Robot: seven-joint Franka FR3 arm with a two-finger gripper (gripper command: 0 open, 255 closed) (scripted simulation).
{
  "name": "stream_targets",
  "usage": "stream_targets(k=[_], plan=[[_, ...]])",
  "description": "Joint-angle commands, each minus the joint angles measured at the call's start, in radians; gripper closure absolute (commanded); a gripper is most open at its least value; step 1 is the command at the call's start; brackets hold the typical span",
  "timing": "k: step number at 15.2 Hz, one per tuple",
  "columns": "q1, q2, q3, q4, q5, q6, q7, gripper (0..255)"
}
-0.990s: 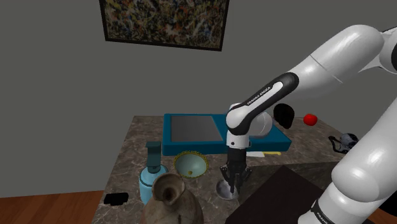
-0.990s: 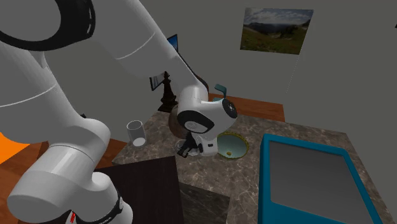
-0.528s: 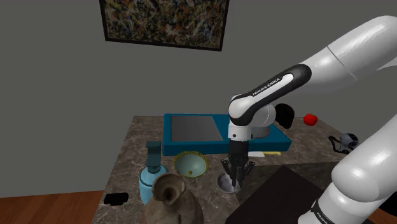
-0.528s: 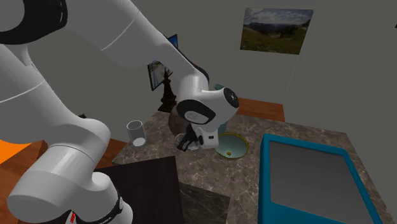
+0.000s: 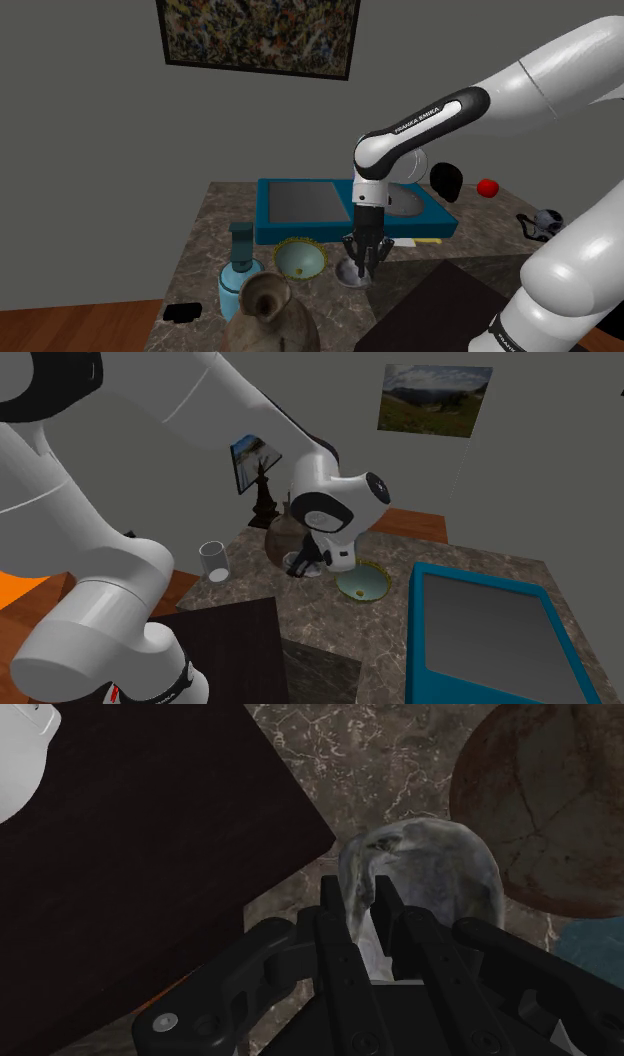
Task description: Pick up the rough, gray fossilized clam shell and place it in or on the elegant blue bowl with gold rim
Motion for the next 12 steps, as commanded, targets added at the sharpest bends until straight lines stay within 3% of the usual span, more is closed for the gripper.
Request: stream_targets(k=[1, 6, 12], plan=[[-0.016, 0.079, -0.001, 0.078, -0.046, 0.003, 0.026, 255], [-0.025, 0.269, -0.010, 0.293, -0.156, -0.017, 0.105, 255], [0.005, 0.490, -0.037, 0.586, -0.274, -0.087, 0.195, 255]])
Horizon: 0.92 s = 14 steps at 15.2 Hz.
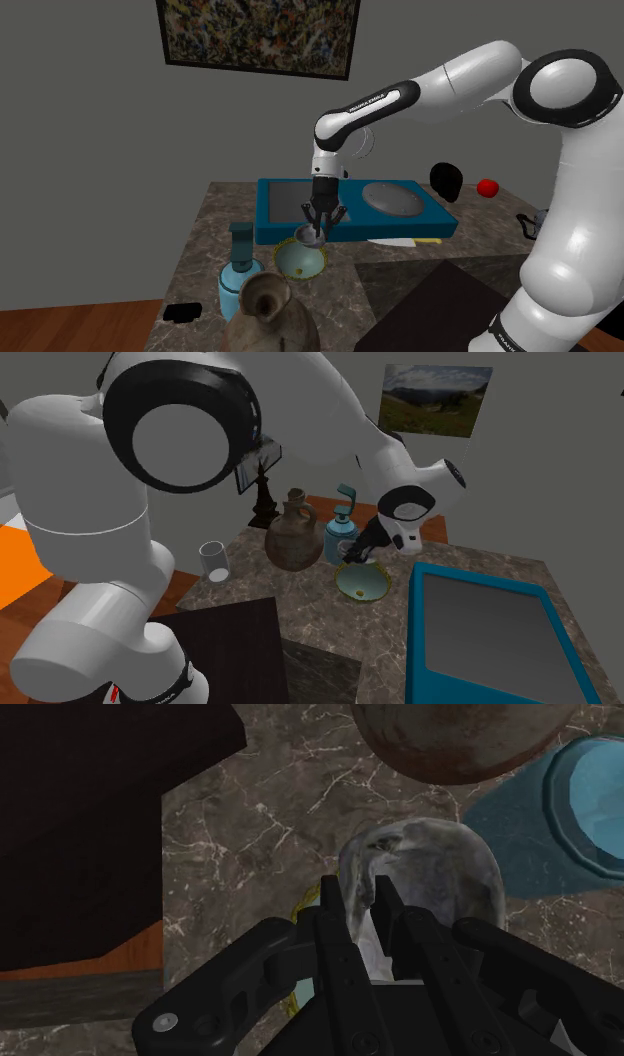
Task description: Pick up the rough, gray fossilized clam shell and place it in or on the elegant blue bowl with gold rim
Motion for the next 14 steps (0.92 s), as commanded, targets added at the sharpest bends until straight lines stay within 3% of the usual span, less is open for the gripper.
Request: stream_targets(k=[1, 14], plan=[[0.022, 0.100, -0.011, 0.144, -0.047, -0.043, 0.041, 255], [0.048, 0.209, -0.035, 0.111, -0.078, 0.090, 0.016, 255]])
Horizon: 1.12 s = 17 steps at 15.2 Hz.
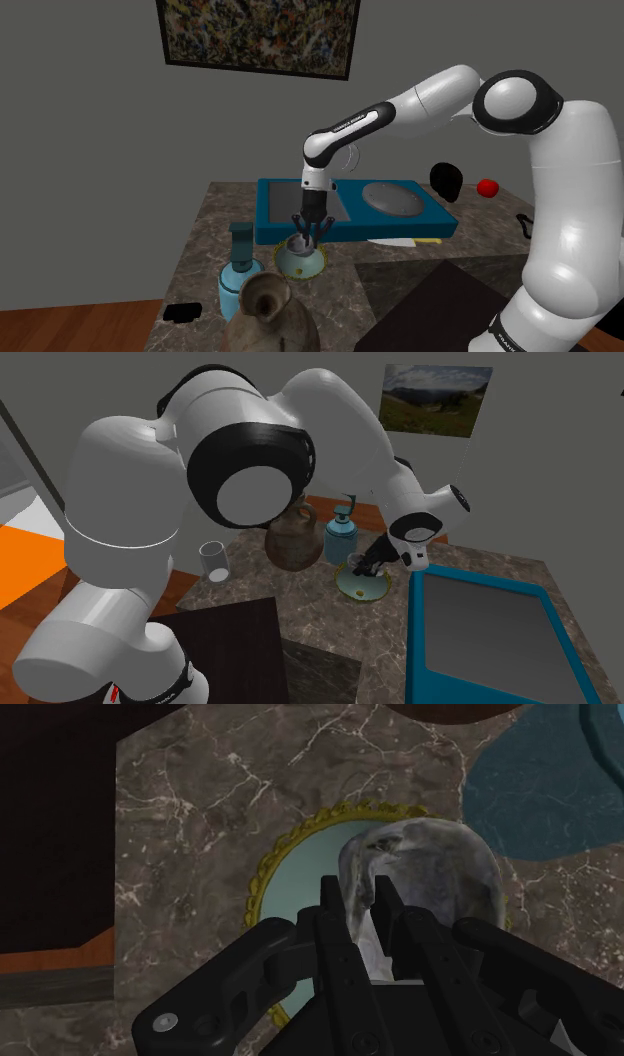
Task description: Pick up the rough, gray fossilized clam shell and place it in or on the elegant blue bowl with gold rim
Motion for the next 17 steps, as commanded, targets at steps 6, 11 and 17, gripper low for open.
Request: stream_targets(k=[6, 11, 17], plan=[[0.009, 0.037, -0.008, -0.005, -0.010, 0.040, -0.007, 255], [0.009, 0.037, -0.008, -0.005, -0.010, 0.040, -0.007, 255], [0.009, 0.037, -0.008, -0.005, -0.010, 0.040, -0.007, 0]])
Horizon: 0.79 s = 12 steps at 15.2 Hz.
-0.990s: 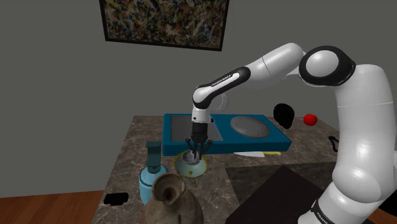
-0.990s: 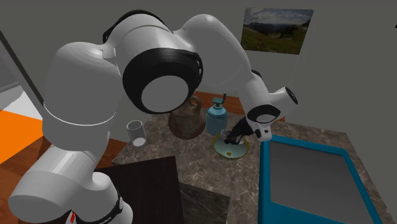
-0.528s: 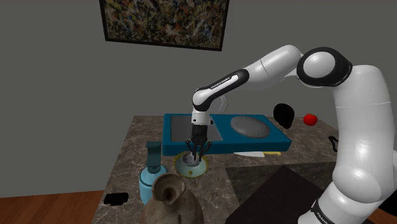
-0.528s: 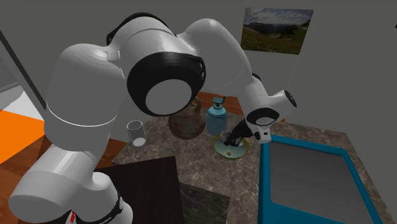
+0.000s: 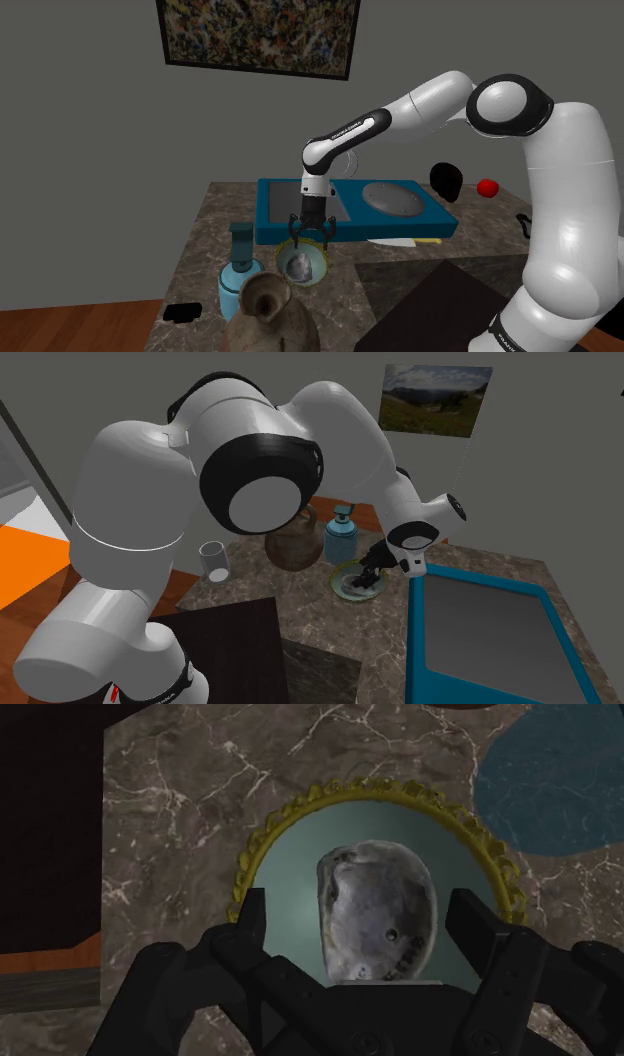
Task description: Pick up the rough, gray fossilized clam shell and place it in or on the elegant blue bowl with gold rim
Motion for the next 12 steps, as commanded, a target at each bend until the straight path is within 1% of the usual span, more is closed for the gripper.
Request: stream_targets(k=[1, 4, 12], plan=[[-0.006, -0.008, -0.001, 0.022, -0.002, -0.032, 0.001, 0], [-0.022, -0.023, -0.005, 0.093, -0.008, -0.121, 0.005, 0], [-0.022, -0.023, -0.005, 0.093, -0.008, -0.120, 0.005, 0]])
